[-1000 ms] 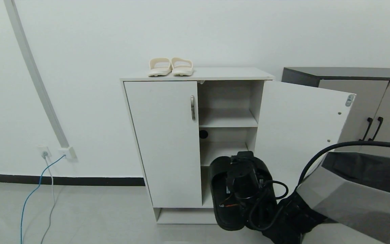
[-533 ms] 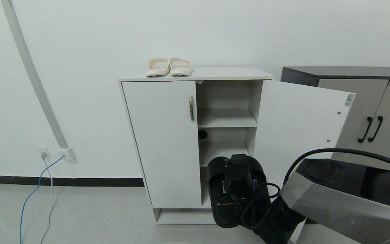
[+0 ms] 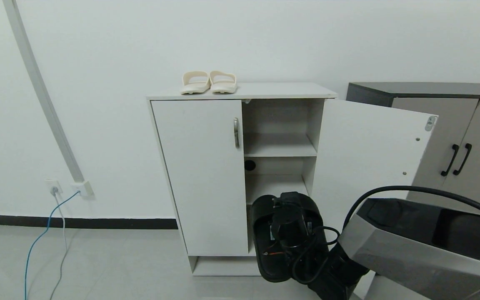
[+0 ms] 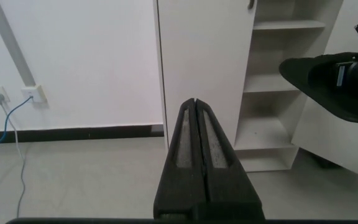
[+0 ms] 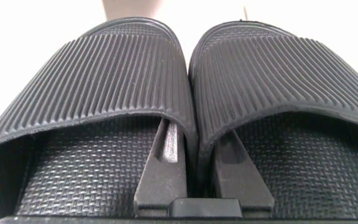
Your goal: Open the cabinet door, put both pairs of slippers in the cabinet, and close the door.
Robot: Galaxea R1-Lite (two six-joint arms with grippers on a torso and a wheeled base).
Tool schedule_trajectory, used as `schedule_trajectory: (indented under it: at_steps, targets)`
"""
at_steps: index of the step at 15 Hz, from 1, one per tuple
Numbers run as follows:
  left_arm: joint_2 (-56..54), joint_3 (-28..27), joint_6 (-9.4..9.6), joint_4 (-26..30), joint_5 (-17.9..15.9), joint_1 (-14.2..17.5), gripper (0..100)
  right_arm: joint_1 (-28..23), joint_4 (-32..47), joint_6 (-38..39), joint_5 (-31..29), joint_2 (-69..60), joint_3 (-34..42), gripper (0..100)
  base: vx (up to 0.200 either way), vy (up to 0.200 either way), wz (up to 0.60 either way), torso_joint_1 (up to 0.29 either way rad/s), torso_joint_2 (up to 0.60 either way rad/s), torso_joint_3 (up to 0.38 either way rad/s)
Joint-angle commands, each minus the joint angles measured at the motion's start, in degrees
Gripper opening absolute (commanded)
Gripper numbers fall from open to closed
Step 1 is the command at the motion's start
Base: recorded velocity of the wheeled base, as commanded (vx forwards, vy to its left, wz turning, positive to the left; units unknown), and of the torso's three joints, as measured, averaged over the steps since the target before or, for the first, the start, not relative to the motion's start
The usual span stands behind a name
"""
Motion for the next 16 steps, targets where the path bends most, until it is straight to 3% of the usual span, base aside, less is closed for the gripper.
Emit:
schedule_trajectory:
  at_steps: [1, 16]
  targets:
    - [0.19, 0.05, 0.01, -0.01, 0.02, 0.01, 0, 0.00, 0.05, 0.01, 0.66, -0.04, -0.19, 0, 0.000, 0.000, 0.00, 0.000, 0.00, 0.000]
    - [0.10, 0.05, -0.07, -0.01, 0.02, 0.01, 0, -1.05, 0.23, -0.08, 1.53, 4.26, -4.84, 0, 0.000, 0.000, 0.00, 0.002, 0.00, -0.184]
